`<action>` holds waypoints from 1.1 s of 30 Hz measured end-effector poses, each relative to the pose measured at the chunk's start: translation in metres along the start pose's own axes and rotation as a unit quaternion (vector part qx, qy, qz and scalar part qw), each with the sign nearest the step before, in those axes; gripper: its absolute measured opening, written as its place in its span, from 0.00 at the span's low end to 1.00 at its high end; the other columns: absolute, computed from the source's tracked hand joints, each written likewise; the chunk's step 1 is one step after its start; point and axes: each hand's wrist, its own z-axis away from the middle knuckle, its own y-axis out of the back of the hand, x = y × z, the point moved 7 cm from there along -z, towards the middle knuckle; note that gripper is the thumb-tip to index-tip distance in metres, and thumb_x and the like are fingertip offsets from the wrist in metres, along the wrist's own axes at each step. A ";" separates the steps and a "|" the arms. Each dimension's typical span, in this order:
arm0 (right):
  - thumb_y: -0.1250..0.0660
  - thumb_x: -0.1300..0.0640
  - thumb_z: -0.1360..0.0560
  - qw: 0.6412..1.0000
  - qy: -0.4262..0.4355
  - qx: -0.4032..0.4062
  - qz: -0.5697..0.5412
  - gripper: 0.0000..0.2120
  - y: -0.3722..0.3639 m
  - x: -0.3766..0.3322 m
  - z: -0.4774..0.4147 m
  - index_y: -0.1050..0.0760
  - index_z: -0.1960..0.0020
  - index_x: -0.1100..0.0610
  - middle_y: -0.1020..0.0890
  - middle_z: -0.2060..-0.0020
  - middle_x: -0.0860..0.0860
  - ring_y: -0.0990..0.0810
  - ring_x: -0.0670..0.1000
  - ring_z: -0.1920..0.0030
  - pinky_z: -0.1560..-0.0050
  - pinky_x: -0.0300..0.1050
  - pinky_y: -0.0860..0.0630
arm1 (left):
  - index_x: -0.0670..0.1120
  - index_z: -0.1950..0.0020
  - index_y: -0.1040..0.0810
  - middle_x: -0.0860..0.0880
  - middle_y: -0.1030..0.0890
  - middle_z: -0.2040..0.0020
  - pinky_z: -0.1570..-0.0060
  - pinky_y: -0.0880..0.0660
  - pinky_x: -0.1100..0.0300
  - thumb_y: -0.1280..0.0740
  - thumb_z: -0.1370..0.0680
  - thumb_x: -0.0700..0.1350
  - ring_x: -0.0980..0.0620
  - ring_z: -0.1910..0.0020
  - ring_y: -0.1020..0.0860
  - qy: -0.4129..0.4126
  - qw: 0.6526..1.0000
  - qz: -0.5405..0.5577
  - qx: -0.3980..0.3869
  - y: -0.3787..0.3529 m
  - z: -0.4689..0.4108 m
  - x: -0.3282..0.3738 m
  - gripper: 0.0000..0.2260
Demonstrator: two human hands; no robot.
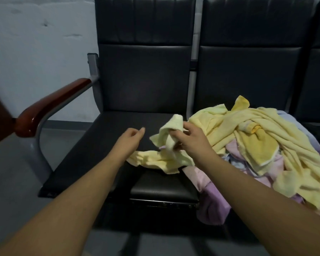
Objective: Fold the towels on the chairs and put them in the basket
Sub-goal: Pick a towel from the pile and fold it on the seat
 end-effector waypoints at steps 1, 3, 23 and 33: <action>0.32 0.59 0.23 0.999 -0.010 -0.023 -0.037 0.06 -0.008 -0.002 0.001 0.19 0.48 0.54 0.15 0.55 0.55 0.16 0.57 0.53 0.53 0.57 0.18 | 0.48 0.33 0.26 0.47 0.21 0.36 0.36 0.27 0.50 0.39 0.21 0.65 0.50 0.39 0.22 -0.002 0.993 0.097 -0.073 -0.014 0.002 0.005 0.25; 0.34 0.60 0.22 0.994 -0.022 -0.052 -0.098 0.08 -0.019 -0.010 0.002 0.19 0.45 0.56 0.15 0.56 0.55 0.16 0.56 0.55 0.56 0.53 0.18 | 0.51 0.30 0.26 0.47 0.20 0.34 0.34 0.27 0.47 0.38 0.23 0.68 0.48 0.35 0.22 -0.042 0.960 0.195 -0.194 -0.034 0.011 0.017 0.29; 0.24 0.55 0.28 0.867 -0.170 -0.368 0.291 0.11 -0.037 0.052 0.027 0.19 0.47 0.56 0.16 0.59 0.48 0.19 0.48 0.64 0.61 0.42 0.23 | 0.61 0.45 0.19 0.59 0.21 0.45 0.37 0.27 0.56 0.32 0.34 0.72 0.57 0.42 0.23 -0.070 0.925 -0.273 -0.254 0.032 0.038 -0.021 0.23; 0.33 0.51 0.24 0.927 -0.192 -0.015 0.323 0.15 -0.013 0.096 -0.010 0.29 0.46 0.62 0.19 0.54 0.57 0.18 0.55 0.57 0.61 0.51 0.17 | 0.51 0.26 0.31 0.47 0.29 0.32 0.36 0.29 0.50 0.35 0.23 0.65 0.48 0.35 0.29 -0.016 0.961 -0.262 -0.091 -0.004 -0.006 -0.068 0.29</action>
